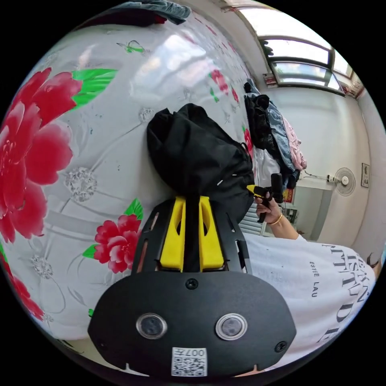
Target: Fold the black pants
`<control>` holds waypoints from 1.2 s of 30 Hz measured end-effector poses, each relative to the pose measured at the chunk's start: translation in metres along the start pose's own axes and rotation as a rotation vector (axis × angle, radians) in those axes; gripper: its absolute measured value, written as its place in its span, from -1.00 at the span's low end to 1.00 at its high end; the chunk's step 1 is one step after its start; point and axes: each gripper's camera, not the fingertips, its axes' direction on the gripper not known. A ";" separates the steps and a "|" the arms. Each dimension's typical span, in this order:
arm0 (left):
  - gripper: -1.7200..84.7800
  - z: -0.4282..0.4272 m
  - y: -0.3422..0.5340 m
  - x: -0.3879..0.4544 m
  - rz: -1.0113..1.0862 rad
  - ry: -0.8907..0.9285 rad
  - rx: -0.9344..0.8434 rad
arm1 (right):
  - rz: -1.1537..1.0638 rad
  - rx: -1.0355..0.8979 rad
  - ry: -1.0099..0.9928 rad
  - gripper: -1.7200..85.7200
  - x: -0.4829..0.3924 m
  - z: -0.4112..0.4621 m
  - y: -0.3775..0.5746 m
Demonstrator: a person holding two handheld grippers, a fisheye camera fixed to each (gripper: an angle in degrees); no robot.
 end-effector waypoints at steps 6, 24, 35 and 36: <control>-0.92 -0.088 -0.053 0.031 0.124 0.086 0.152 | -0.190 0.044 -0.101 -0.85 -0.083 -0.019 -0.081; -0.80 -0.250 -0.140 -0.036 -0.196 -0.624 0.475 | -0.361 0.221 0.097 -0.81 -0.203 0.126 -0.324; -0.81 -0.098 -0.017 0.018 -0.131 -0.683 0.330 | 0.068 0.603 0.981 -0.78 -0.009 -0.076 -0.254; -0.82 -0.092 -0.017 0.020 -0.127 -0.674 0.314 | 0.078 0.633 1.001 -0.77 -0.008 -0.087 -0.254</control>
